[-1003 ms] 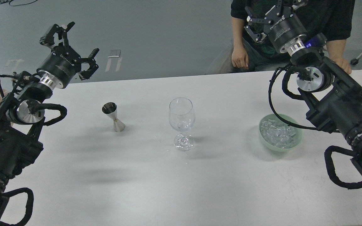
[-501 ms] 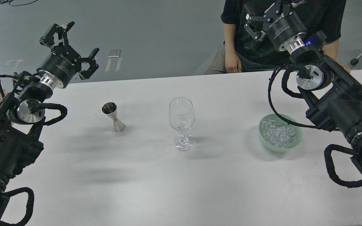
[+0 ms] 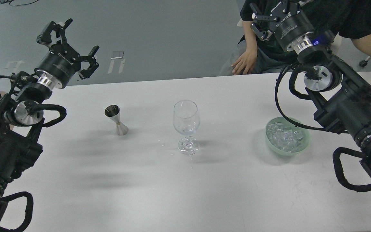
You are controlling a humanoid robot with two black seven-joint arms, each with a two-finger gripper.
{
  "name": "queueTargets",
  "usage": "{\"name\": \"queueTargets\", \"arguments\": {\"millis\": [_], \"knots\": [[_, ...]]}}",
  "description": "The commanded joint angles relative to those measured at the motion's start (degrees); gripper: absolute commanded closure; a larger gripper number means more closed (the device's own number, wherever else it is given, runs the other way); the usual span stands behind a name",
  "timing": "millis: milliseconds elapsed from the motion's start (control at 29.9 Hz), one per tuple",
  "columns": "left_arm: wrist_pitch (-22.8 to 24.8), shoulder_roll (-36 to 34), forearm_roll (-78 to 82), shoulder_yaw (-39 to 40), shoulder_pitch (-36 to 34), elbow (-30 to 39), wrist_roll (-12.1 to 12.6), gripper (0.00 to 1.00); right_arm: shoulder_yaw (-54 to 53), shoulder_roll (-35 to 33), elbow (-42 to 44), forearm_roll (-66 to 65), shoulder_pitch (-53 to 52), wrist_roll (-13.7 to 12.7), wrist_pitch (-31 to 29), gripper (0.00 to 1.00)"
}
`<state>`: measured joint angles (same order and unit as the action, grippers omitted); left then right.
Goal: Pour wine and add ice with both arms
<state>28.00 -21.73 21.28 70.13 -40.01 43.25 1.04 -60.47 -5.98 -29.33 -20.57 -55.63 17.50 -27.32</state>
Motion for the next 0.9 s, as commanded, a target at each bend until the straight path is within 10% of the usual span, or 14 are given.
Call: {"name": "queueTargets", "arguments": {"millis": [0,468,869], "knots": [[0.0,-0.2,-0.6,0.1,0.0,1.2,2.0,0.02,0.0,0.0,0.0,0.0,0.0,0.0,0.0,0.00],[0.0,-4.2,-15.2,0.3,4.8,12.5,8.6,0.05,0.0,0.0,-0.3,0.3,0.4,-1.9,-0.4,0.00],[-21.3,-5.6,-24.8,11.9,27.5,39.9,14.6,0.04,0.1,0.0,-0.5,0.1,1.0,-1.9,-0.4,0.00]]}}
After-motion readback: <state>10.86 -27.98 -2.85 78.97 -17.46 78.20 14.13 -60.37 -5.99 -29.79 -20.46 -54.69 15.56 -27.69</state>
